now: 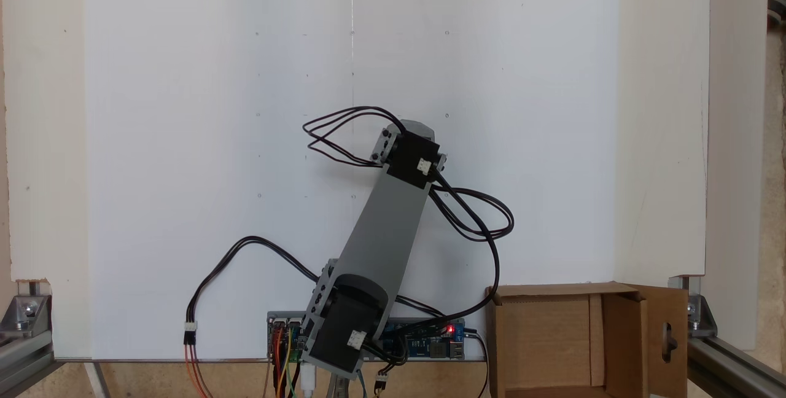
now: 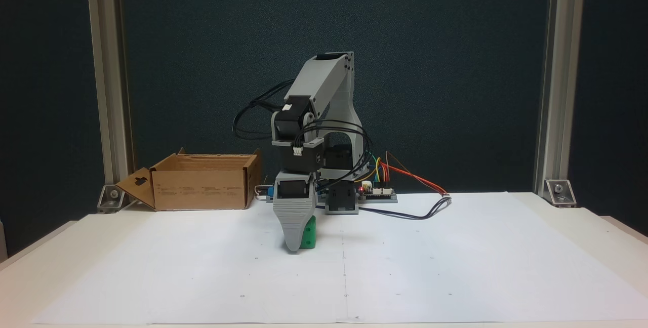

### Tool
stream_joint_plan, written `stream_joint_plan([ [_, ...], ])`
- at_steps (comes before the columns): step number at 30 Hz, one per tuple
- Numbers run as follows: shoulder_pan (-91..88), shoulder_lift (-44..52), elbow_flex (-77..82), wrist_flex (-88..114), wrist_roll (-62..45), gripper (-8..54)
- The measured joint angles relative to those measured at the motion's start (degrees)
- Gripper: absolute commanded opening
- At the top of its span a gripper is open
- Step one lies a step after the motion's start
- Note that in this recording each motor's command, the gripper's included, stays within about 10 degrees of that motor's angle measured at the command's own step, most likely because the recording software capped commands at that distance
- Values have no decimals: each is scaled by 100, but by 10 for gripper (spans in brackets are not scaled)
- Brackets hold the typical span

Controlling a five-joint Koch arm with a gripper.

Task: Grasp a green dice and put it in the bin.

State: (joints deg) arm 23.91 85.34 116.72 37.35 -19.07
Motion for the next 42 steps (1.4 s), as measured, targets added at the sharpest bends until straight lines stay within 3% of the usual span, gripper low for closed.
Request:
stream_joint_plan([
  [9, 26, -35, 0, -97, 0, 292],
  [15, 44, -44, 35, -396, 88, 120],
  [28, 44, 158, -26, -308, 378, 117],
  [37, 246, 642, -3226, 2672, 554, 117],
  [42, 545, 835, -3366, 3410, 589, 117],
])
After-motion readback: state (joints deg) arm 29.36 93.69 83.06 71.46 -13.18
